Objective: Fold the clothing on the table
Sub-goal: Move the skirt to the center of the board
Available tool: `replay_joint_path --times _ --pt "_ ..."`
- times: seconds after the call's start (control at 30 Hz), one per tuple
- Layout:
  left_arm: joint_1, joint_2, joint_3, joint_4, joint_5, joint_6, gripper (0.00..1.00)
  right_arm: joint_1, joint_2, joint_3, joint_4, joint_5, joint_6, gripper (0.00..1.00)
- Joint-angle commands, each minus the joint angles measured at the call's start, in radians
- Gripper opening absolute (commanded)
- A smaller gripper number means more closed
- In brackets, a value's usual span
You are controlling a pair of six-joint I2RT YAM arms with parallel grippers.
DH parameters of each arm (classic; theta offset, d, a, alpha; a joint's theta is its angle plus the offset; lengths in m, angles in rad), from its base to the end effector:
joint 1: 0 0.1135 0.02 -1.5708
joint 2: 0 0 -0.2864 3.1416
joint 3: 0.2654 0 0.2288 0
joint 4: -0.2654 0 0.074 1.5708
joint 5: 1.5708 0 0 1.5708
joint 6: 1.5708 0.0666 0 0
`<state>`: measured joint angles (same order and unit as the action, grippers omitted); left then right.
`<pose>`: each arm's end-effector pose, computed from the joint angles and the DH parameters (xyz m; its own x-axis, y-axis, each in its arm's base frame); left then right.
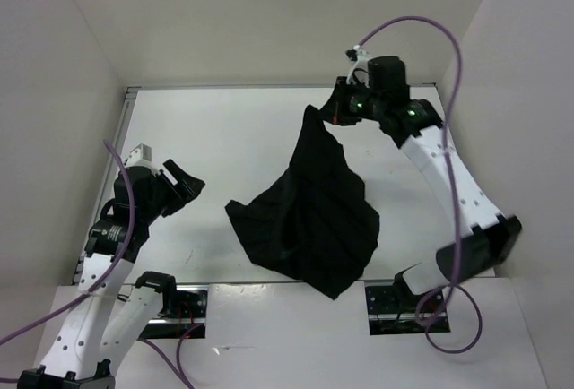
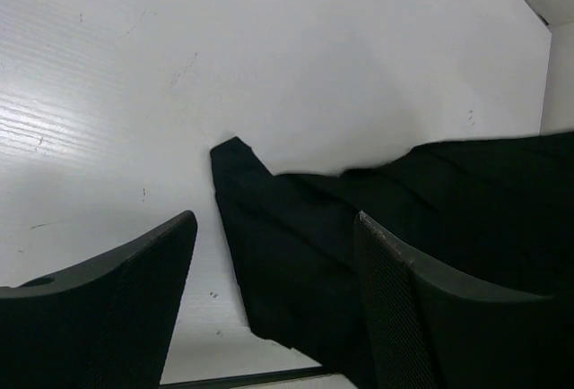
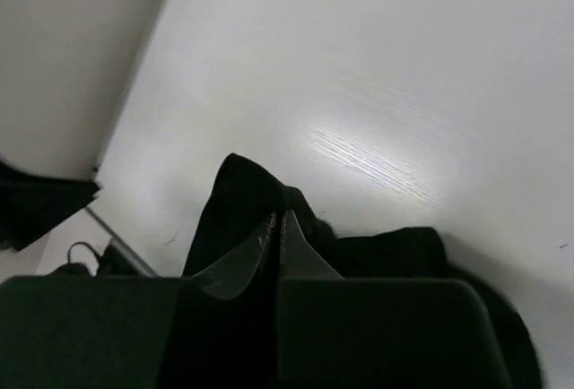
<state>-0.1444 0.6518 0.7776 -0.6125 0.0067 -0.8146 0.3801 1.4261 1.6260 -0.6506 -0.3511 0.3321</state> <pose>0.1267 -0.0189 0.3087 -0.4265 -0.6731 -0.6042 -0.2339 0.7274 -0.6451 0.2757 0.1348 0.4401 -0.5897 0.0941 -0.8021 -0.4692 0.7684 0.4351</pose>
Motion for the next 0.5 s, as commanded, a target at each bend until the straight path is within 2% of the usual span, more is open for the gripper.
replay_joint_path --times 0.0,0.2,0.37,0.47 --pt "0.008 0.029 0.022 0.036 0.033 0.028 0.78 -0.03 0.144 -0.023 0.12 0.041 0.045 0.0" --pt "0.008 0.098 0.031 0.121 0.113 0.065 0.78 -0.04 0.402 0.086 0.18 0.161 0.096 0.0" --pt "0.008 0.158 0.022 0.169 0.214 0.092 0.78 -0.04 0.597 0.213 0.126 0.299 0.117 0.0" --pt "0.017 0.199 0.012 0.194 0.298 0.13 0.78 -0.04 0.623 0.222 0.112 0.378 0.117 0.0"
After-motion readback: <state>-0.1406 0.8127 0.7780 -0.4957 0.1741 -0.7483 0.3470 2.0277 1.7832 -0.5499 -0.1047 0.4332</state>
